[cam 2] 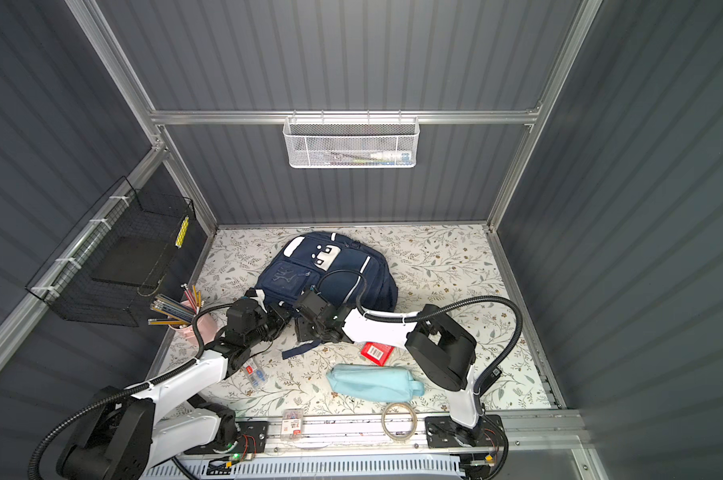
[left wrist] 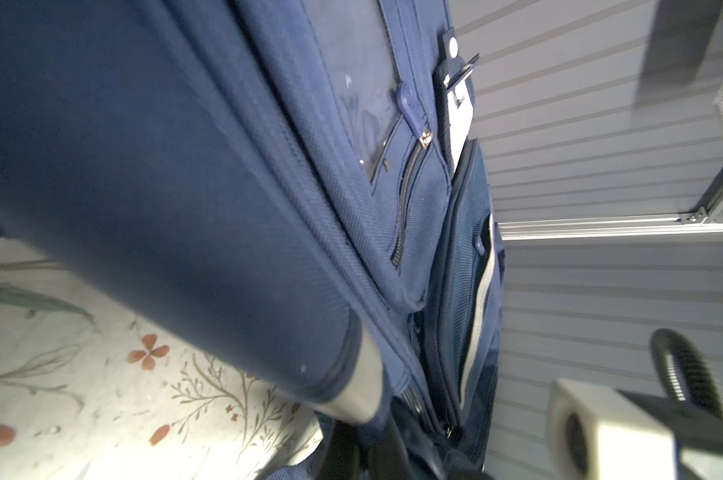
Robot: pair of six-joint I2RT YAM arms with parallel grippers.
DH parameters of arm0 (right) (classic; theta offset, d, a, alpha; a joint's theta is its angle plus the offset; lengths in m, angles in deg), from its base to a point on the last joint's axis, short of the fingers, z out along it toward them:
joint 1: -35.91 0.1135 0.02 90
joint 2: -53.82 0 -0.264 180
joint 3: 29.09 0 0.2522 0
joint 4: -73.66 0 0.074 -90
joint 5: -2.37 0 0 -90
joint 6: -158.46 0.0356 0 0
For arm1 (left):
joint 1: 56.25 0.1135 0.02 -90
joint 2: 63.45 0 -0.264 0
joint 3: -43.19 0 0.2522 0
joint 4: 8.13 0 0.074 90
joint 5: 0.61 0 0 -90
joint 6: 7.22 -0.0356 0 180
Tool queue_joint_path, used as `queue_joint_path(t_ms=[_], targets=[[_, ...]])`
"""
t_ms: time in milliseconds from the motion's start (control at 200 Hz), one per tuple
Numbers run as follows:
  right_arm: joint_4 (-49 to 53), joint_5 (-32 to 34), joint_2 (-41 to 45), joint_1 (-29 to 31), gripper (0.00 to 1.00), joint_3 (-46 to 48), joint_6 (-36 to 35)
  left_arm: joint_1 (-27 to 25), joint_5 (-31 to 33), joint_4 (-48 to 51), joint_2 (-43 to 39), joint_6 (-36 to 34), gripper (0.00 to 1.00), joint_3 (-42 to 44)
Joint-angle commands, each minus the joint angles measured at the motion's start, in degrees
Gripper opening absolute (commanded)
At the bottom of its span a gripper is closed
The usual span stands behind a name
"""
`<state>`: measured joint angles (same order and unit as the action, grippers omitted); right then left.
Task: Pack the student bag
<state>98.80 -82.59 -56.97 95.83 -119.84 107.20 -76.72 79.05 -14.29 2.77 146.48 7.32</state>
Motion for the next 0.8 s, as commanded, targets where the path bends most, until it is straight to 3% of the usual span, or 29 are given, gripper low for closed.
queue_joint_path(t_ms=[0, 140, 295, 435, 595, 795], targets=[[2.77, 11.09, -1.69, -0.57, 0.57, -3.25, -3.88, -0.74, -1.68, -4.57, -1.02, 1.78, 0.05, -0.51], [-0.91, 12.22, -3.42, -1.12, 0.43, -4.14, -6.63, -1.0, -2.64, -6.12, -0.99, 3.39, 0.04, 0.65], [-4.94, 12.1, -5.2, -1.41, 0.42, -5.46, -8.49, -1.06, -2.49, -3.59, -2.65, 2.76, 0.04, -0.28], [-7.26, 11.58, -5.06, -1.56, 0.27, -5.36, -9.73, -1.06, -3.01, -3.05, -2.35, 2.65, 0.04, -0.58], [-12.9, 10.02, -5.15, -1.22, 0.31, -2.85, -9.21, -1.06, -3.66, -6.01, -0.69, 4.23, 0.04, -0.13], [-13.17, 7.28, -2.62, -2.45, 0.04, 0.93, -8.25, -1.06, -2.34, -2.86, -1.09, 2.83, 0.03, -0.74]])
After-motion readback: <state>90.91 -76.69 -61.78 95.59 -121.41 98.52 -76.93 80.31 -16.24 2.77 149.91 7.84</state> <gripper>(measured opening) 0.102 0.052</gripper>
